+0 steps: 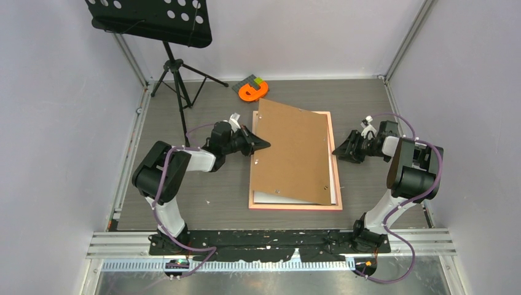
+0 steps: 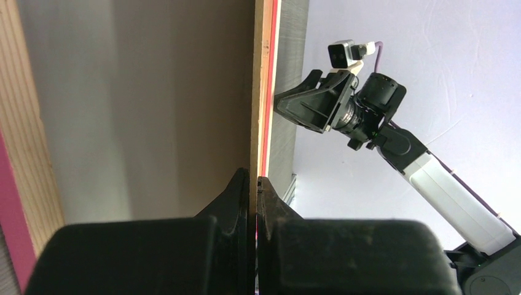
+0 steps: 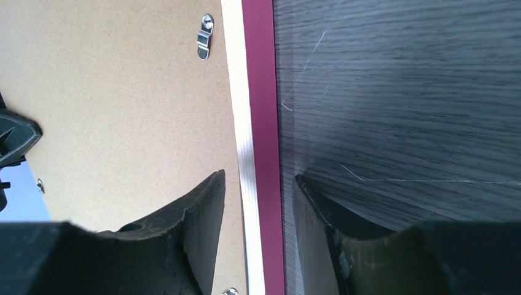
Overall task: Put the photo into the frame
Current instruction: Move the photo frame to the center of the board.
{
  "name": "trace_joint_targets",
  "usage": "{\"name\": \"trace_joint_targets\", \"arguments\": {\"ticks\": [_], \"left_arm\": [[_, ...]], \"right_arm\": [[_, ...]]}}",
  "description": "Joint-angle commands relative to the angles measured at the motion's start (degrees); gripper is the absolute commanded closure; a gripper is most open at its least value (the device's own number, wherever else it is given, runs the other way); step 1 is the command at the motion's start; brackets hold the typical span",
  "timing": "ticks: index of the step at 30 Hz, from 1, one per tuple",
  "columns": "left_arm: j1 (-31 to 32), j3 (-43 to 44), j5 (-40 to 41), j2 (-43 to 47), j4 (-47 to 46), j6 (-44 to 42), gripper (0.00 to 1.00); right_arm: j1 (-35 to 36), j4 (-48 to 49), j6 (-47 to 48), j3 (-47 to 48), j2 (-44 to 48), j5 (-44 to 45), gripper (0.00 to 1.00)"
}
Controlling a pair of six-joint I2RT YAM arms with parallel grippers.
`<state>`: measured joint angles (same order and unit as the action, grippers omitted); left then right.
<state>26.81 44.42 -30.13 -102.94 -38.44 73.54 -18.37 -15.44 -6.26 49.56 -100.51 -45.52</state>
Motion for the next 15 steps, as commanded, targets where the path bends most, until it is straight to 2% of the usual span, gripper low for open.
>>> {"name": "trace_joint_targets", "arguments": {"ticks": [1,15], "left_arm": [[0.3,-0.2,2.3,-1.4,-0.4,-0.9,1.00],[0.3,-1.2,3.1,-2.8,2.5,-2.2,0.98]], "right_arm": [[1.0,1.1,0.8,-1.8,0.2,3.4,0.49],[1.6,1.7,0.2,-2.4,-0.3,0.8,0.54]]}}
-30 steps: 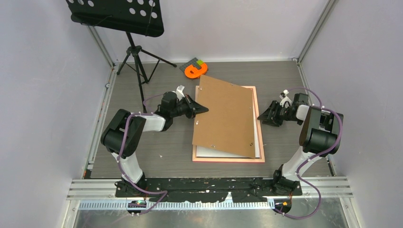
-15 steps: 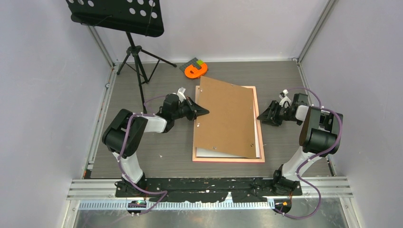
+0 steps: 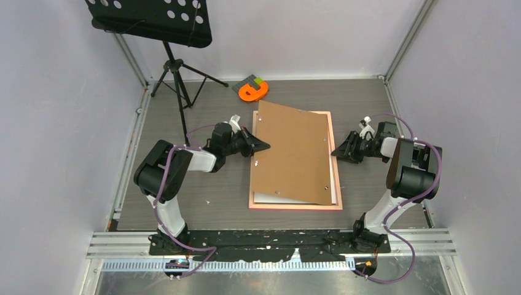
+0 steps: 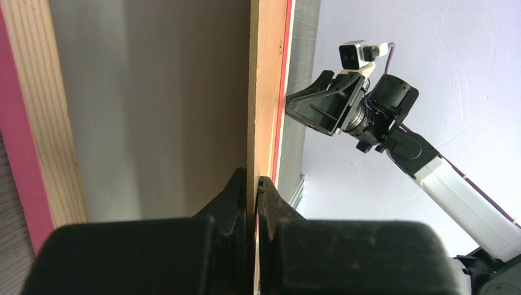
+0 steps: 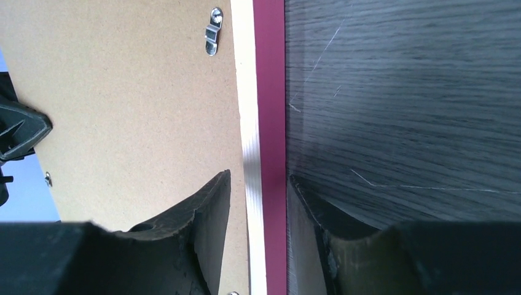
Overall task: Put the photo into the frame
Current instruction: Move the photo frame to the center of the board.
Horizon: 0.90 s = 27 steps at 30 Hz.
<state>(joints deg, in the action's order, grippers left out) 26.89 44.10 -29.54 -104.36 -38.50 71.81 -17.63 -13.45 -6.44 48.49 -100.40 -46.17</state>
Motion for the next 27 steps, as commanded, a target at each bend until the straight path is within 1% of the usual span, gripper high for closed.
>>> {"name": "trace_joint_targets", "arguments": {"ticks": [1,4,9,12,14,18,27], "left_arm": [[0.2,-0.9,2.6,-1.6,2.7,-0.5,0.98],[0.3,-1.2,2.0,-2.3,3.1,-0.4,0.96],[1.4,-1.7,1.5,-3.5,3.3,-0.2,0.89],[1.6,-1.4,0.6,-4.4,3.4,0.4,0.83],[1.6,-1.4,0.2,-4.5,3.5,0.4,0.82],[1.5,-1.5,0.0,-3.7,4.8,-0.3,0.85],[2.6,-2.0,-0.8,-3.5,5.0,1.1,0.84]], "right_arm": [[1.0,-0.3,0.3,-1.3,-0.4,1.4,0.55],[1.4,0.0,0.3,-1.5,-0.7,1.2,0.57],[1.8,-0.2,0.4,-1.2,-1.4,1.0,0.59],[1.8,-0.4,0.5,-1.2,-1.4,0.9,0.59],[1.8,-0.5,0.6,-1.1,-1.4,0.9,0.59],[1.7,-0.6,0.7,-0.9,-1.6,0.9,0.60],[1.8,-0.6,0.9,-0.9,-1.7,0.8,0.60]]}}
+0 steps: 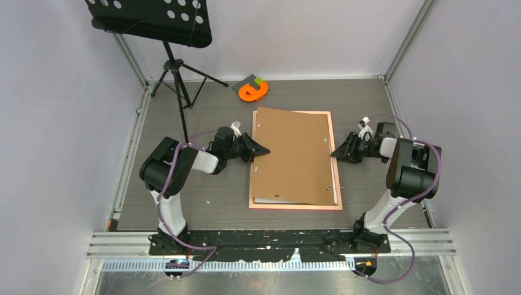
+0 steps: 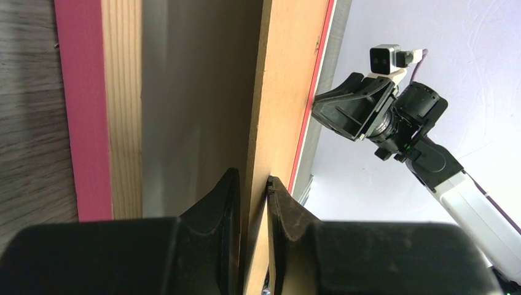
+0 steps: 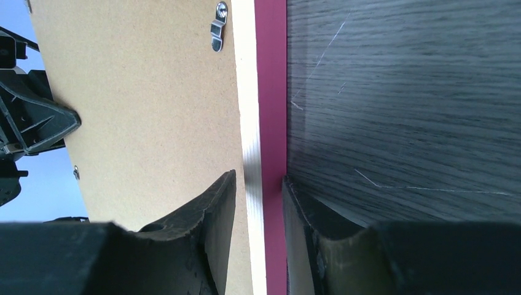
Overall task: Put the photo into the frame
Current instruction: Move the photo frame to the center of the board.
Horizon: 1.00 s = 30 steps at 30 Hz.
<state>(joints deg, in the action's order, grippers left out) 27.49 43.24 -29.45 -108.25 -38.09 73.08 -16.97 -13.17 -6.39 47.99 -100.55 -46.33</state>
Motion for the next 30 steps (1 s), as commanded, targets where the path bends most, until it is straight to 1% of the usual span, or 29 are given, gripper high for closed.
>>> {"name": "trace_joint_targets", "arguments": {"ticks": [1,10,17,24,30], "left_arm": [[2.3,-1.1,-0.9,0.4,4.6,-0.1,0.83],[4.1,-0.2,-1.2,-1.3,5.8,-0.7,0.79],[3.5,2.2,-0.8,-1.7,10.2,-4.6,0.77],[3.0,3.2,-0.8,-2.5,12.5,-6.7,0.62],[2.8,5.1,-0.5,-1.7,17.0,-9.4,0.54]], "right_arm": [[1.1,-0.9,0.8,-0.4,-1.6,0.9,0.60],[1.1,-0.9,0.9,-0.4,-1.8,0.6,0.60],[1.1,-0.8,0.9,-0.3,-2.1,0.4,0.61],[1.1,-0.9,0.9,-0.3,-2.3,0.3,0.61],[1.1,-1.0,1.0,-0.3,-2.5,0.2,0.61]]}}
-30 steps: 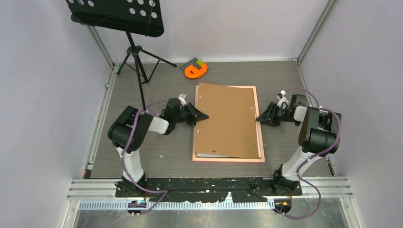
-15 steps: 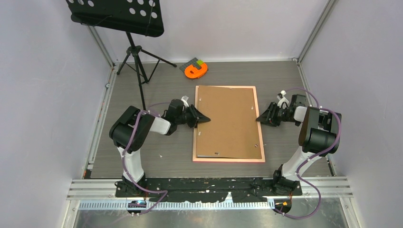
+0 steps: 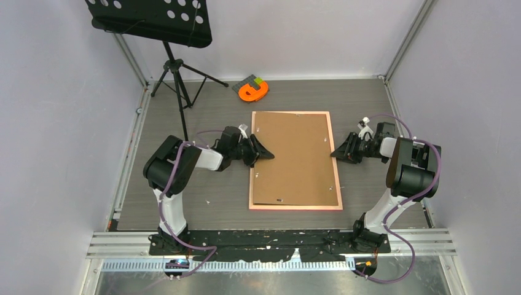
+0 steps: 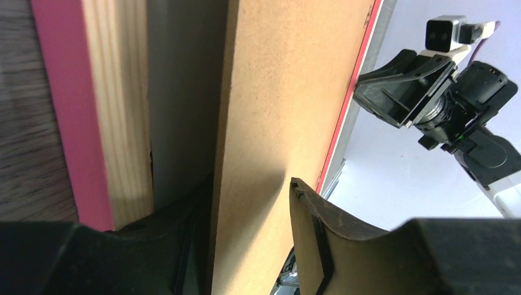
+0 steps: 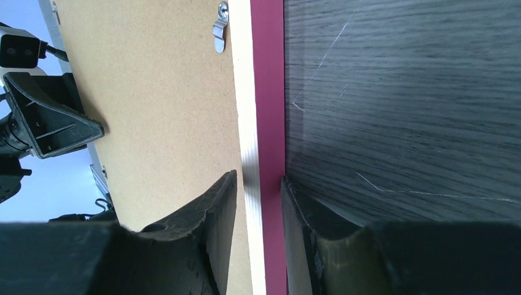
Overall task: Put the photo into the frame
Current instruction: Move the photo frame to the center of the board.
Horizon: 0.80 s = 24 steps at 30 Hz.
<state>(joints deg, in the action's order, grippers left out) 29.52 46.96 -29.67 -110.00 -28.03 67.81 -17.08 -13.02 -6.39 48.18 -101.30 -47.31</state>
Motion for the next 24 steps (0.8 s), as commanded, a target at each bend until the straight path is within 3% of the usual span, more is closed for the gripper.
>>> {"name": "trace_joint_targets", "arguments": {"ticks": [1,3,13,24], "left_arm": [[0.8,1.7,-0.2,0.3,8.0,-4.8,0.53],[0.7,2.6,0.0,0.9,10.2,-6.6,0.49],[0.5,7.1,3.8,5.0,22.9,-15.4,0.07],[0.4,11.8,7.9,8.6,35.1,-24.3,0.01]], "right_arm": [[1.3,-1.1,1.0,-0.4,-1.7,1.2,0.61],[1.2,-1.1,1.0,-0.3,-1.7,1.2,0.61],[1.2,-1.7,1.7,0.4,-1.7,1.5,0.61],[1.0,-2.0,2.2,0.7,-0.1,2.8,0.61]]}}
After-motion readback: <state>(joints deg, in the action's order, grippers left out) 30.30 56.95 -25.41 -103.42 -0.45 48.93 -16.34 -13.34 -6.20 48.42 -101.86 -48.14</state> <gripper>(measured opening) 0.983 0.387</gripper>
